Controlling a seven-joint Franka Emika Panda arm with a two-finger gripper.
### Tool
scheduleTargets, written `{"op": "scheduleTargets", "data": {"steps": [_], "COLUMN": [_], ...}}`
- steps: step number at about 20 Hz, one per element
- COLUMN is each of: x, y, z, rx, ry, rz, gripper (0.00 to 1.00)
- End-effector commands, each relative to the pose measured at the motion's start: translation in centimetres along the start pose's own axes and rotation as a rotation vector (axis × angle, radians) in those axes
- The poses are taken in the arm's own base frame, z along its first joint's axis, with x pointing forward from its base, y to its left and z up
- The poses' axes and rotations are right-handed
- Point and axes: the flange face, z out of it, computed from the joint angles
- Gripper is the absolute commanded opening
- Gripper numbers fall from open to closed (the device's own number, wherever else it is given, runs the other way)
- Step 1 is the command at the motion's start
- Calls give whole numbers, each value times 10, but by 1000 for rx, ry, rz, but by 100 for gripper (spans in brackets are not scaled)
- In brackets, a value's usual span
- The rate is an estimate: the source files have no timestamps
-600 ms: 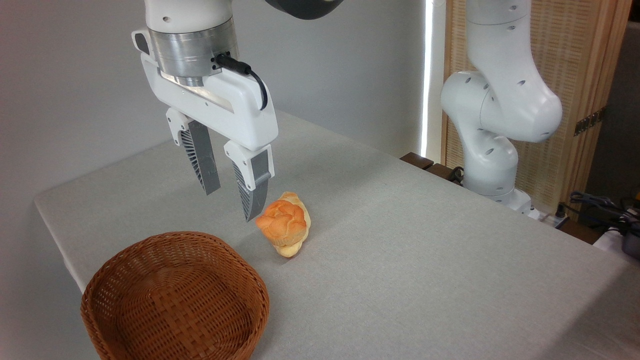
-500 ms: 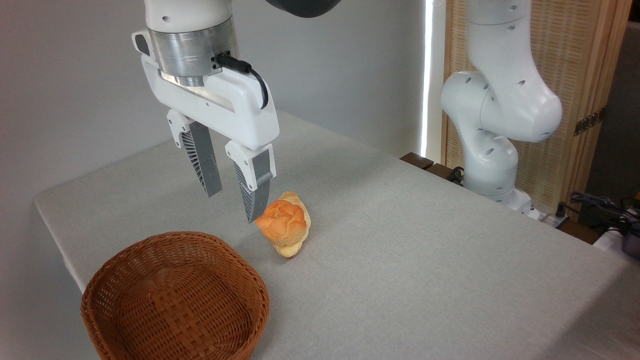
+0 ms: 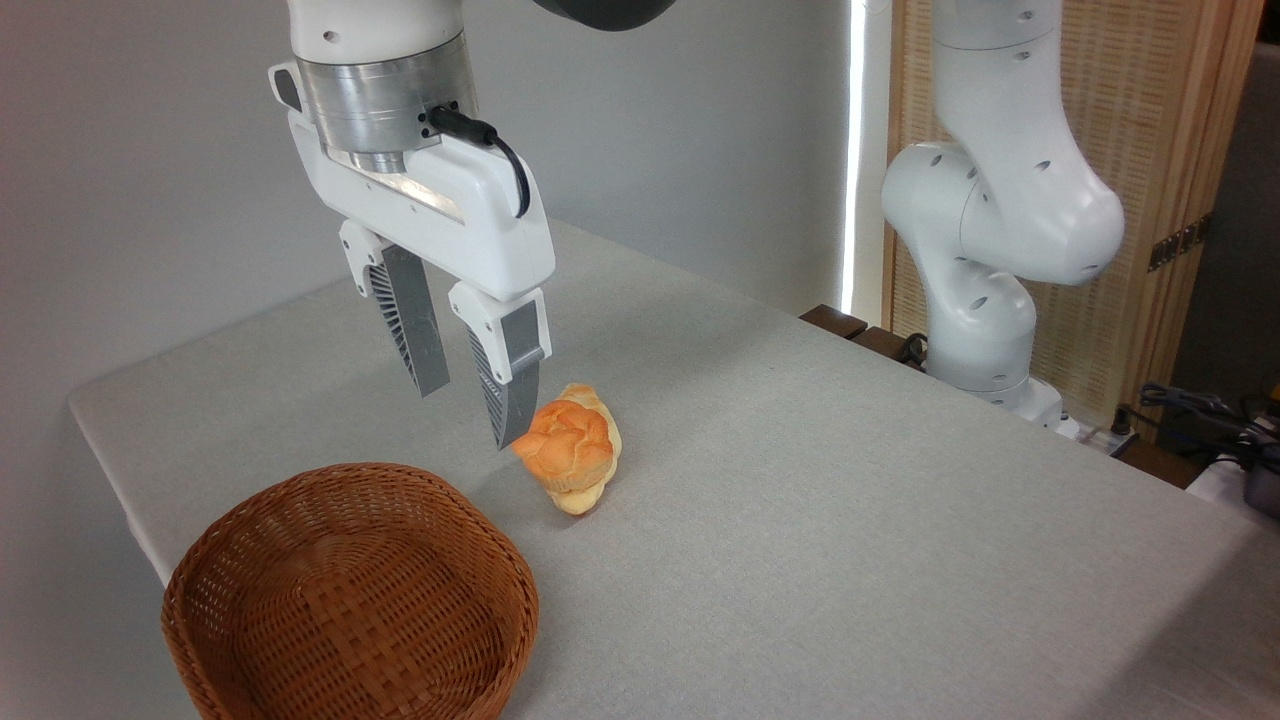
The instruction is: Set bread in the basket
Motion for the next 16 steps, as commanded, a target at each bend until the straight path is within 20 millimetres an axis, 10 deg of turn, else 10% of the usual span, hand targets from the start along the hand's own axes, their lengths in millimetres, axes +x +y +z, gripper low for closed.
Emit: {"op": "scheduleTargets", "data": {"steps": [1,16], "x": [-1,6], "y": [-2,11], "z": [-4,4], "rx": [3,-20], "ry": [-17,-36], "rz": [14,40], "gripper": [100,100]}}
